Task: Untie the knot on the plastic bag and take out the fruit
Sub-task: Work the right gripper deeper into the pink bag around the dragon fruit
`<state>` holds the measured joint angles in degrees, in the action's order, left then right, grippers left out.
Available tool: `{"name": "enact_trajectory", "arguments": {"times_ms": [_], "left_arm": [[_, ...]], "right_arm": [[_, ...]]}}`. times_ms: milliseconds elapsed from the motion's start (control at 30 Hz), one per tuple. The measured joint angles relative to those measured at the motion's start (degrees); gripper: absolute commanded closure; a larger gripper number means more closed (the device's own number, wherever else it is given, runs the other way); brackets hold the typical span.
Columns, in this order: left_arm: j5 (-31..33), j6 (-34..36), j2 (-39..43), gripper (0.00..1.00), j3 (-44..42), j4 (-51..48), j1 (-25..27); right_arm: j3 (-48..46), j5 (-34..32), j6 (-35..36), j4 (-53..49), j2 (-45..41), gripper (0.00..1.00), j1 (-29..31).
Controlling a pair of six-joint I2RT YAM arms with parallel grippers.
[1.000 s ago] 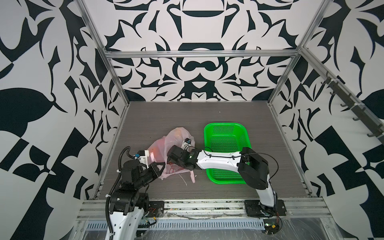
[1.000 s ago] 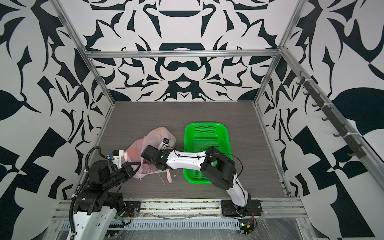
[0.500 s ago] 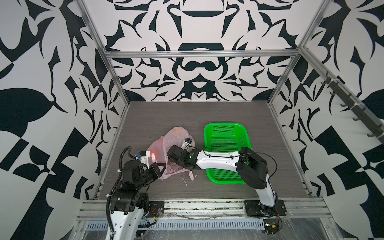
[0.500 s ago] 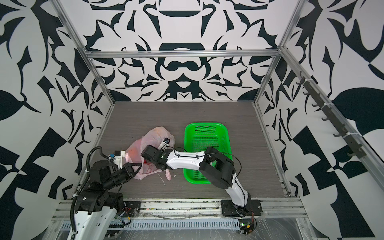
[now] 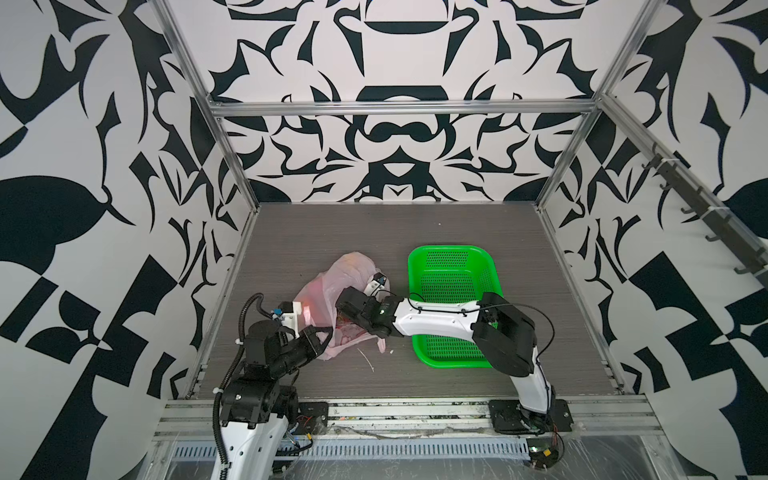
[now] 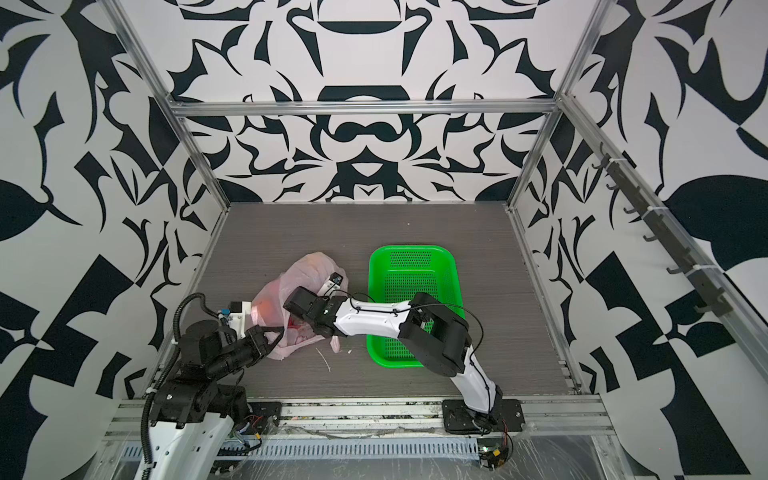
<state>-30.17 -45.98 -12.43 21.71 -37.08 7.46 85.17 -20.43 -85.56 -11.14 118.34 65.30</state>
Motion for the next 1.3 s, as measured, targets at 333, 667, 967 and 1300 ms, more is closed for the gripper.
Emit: {"name": "enact_trajectory", "arguments": {"times_ms": [333,667,967,1300], "left_arm": [[-0.7,0.0,0.2,1.0,0.0,0.0,0.0],[-0.6,0.0,0.8,1.0,0.0,0.0,0.0],[0.0,-0.1,1.1,1.0,0.0,0.0,0.0],[0.8,0.0,0.0,1.0,-0.1,0.5,0.1]], "right_arm": [[-0.1,0.0,-1.6,0.7,0.7,0.18,-0.5],[-0.2,0.3,-1.7,2.0,1.0,0.36,-0.8],[-1.0,0.7,-0.4,3.7,1.0,0.44,-0.9],[-3.6,2.3,1.2,7.3,-0.1,0.48,-1.2]]}}
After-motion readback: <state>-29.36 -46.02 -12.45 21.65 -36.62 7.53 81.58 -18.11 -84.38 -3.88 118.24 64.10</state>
